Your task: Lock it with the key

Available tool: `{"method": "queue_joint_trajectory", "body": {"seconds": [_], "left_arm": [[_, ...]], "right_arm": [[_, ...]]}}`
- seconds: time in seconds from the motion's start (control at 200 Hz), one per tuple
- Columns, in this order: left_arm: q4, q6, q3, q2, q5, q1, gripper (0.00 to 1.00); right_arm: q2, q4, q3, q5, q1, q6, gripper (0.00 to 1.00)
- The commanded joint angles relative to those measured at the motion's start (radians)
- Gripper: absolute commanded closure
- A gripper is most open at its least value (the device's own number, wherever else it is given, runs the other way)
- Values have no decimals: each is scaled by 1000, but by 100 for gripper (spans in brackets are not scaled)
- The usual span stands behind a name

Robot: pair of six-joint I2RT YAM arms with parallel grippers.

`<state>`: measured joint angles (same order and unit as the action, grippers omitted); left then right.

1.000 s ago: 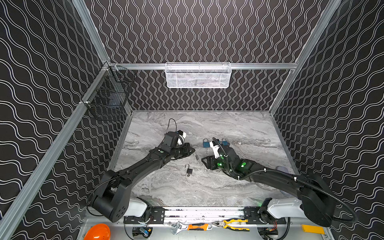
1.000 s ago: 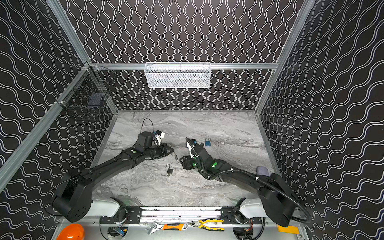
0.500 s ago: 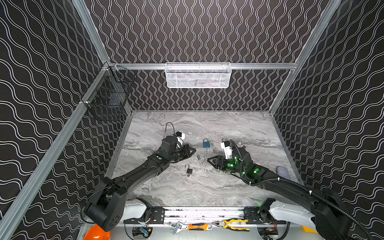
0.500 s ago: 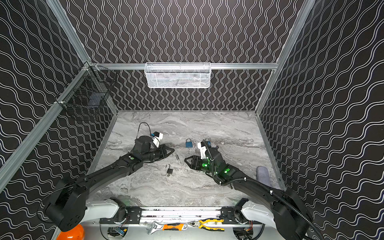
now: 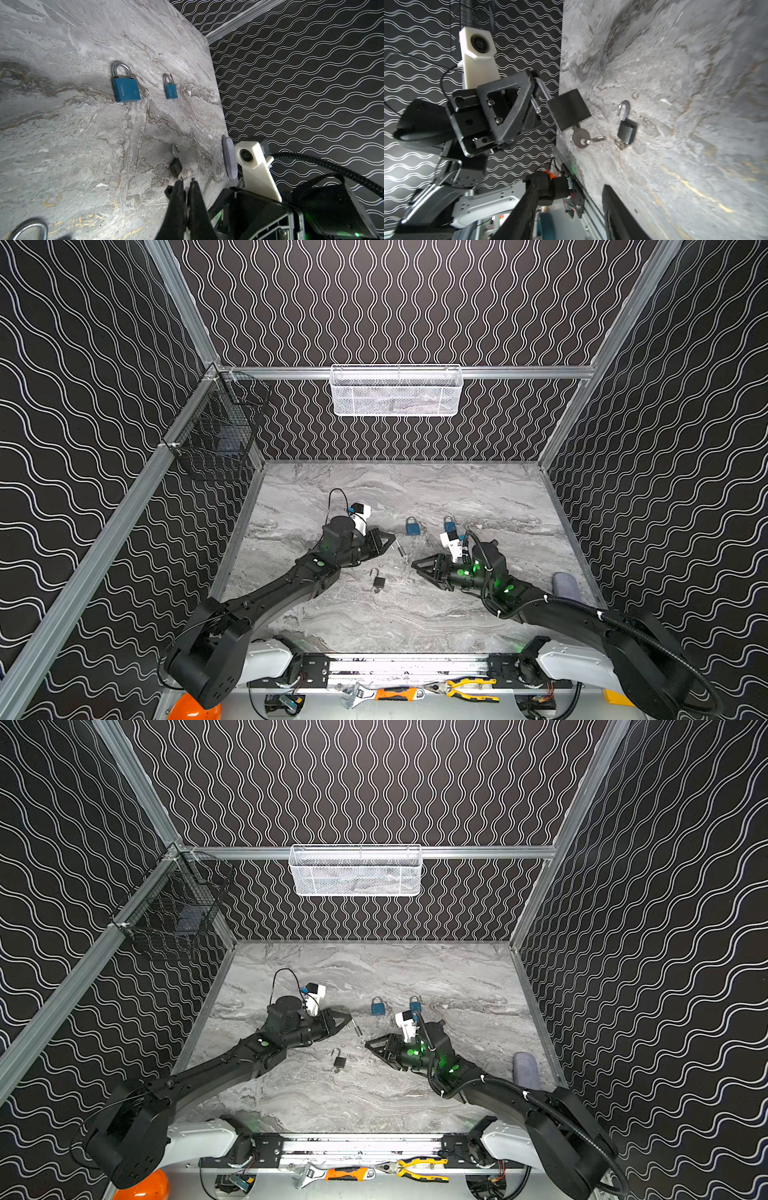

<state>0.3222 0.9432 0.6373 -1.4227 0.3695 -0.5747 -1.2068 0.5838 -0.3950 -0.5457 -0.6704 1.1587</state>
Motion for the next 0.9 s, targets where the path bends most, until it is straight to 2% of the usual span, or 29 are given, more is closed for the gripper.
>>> {"method": "queue_joint_trajectory", "body": {"seconds": [0.0, 0.25, 0.35, 0.731, 0.891], "left_arm": [[94, 20, -8, 7, -15, -9, 100], [149, 51, -22, 8, -23, -28, 100], [144, 51, -19, 9, -22, -32, 100], [155, 65, -39, 34, -15, -34, 100], [150, 69, -43, 42, -14, -34, 100]], "right_arm": [[-27, 193, 13, -50, 0, 113, 49], [-120, 360, 26, -62, 1, 213, 52], [-146, 343, 9, -45, -2, 201, 53], [-274, 505, -44, -54, -1, 263, 54], [-288, 521, -42, -44, 6, 267, 54]]}}
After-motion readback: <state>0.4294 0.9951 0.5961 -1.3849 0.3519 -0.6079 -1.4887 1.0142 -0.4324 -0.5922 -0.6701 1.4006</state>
